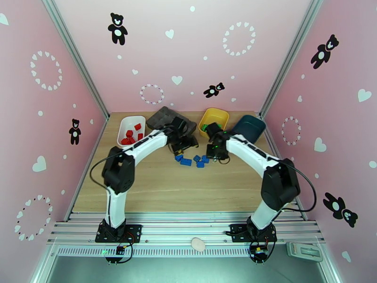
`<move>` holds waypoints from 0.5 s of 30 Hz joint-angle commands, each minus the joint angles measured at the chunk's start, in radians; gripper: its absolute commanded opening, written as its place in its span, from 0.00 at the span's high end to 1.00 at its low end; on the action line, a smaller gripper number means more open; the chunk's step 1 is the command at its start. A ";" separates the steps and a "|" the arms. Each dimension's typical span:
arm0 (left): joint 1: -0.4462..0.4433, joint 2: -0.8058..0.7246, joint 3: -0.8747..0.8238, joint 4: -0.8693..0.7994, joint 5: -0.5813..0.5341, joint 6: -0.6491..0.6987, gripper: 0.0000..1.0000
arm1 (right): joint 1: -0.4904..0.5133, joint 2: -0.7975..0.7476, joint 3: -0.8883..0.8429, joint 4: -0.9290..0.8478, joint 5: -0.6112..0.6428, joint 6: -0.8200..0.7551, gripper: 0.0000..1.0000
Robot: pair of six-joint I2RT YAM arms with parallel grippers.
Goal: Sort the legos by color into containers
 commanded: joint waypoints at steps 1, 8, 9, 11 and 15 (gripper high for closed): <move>-0.022 0.080 0.141 0.006 0.143 0.004 0.11 | -0.077 -0.026 0.010 -0.022 0.081 -0.036 0.68; -0.032 0.236 0.411 -0.059 0.208 -0.023 0.11 | -0.241 0.026 0.107 0.016 0.178 -0.045 0.69; -0.032 0.259 0.458 -0.072 0.215 -0.026 0.11 | -0.260 0.040 0.128 0.020 0.184 -0.048 0.69; -0.033 0.299 0.533 -0.096 0.226 -0.033 0.11 | -0.292 0.074 0.165 0.024 0.195 -0.053 0.69; -0.032 0.338 0.611 -0.121 0.238 -0.041 0.11 | -0.338 0.152 0.232 0.037 0.215 -0.063 0.68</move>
